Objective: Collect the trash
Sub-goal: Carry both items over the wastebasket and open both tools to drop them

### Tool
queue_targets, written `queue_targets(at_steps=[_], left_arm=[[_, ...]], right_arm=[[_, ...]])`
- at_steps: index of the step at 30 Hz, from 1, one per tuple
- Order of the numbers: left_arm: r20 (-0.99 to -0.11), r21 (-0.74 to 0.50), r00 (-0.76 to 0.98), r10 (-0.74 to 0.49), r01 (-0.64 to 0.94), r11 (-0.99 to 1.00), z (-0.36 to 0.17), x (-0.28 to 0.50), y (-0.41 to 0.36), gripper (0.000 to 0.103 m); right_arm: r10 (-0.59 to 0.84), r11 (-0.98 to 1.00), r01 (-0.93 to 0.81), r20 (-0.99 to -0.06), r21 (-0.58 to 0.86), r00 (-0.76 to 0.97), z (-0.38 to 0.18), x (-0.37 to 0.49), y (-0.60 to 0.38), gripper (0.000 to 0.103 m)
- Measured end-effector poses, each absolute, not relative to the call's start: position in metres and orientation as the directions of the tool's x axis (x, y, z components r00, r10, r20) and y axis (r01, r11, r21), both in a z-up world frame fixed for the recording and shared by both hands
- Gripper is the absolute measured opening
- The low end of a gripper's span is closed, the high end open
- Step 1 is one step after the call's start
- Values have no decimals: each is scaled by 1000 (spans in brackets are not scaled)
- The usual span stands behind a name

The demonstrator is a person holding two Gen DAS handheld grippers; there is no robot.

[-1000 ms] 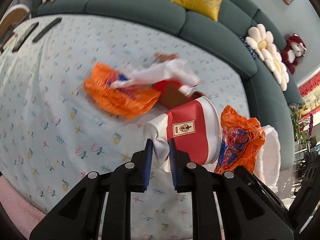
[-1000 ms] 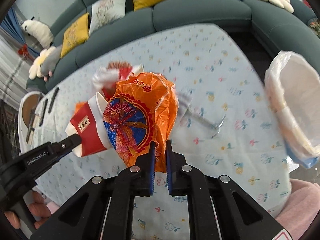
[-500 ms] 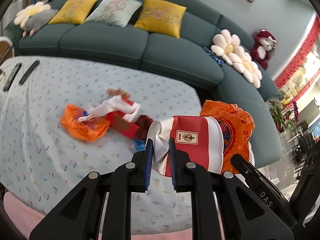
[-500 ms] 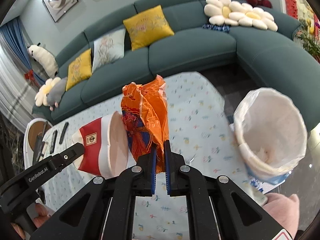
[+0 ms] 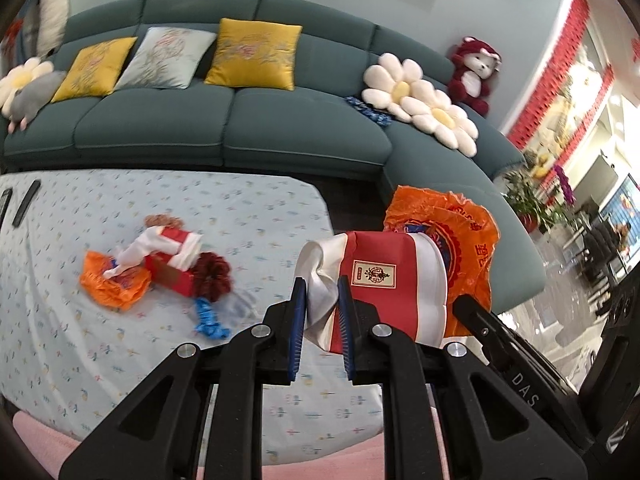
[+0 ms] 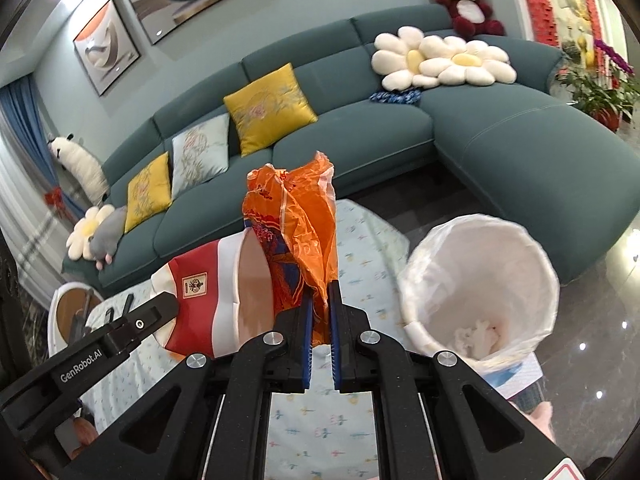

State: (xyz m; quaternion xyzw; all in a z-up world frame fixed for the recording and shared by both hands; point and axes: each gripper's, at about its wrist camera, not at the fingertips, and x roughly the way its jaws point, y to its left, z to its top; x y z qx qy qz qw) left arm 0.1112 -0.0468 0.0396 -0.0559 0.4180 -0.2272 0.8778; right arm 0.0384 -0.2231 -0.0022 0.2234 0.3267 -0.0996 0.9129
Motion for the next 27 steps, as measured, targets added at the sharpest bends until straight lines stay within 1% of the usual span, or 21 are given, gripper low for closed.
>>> queue_targets(at_steps=[11,27], left_arm=[[-721,-270,501,-478,433,860,35,101,-109,16],[-787,-277,373,-491,498,822,-14,112,-193,17]], right_arm=[[-109,833,419,-635,361,765,-6,14,-284,7],[-165,743,560,-711,366,684,-59,5,-362,7]])
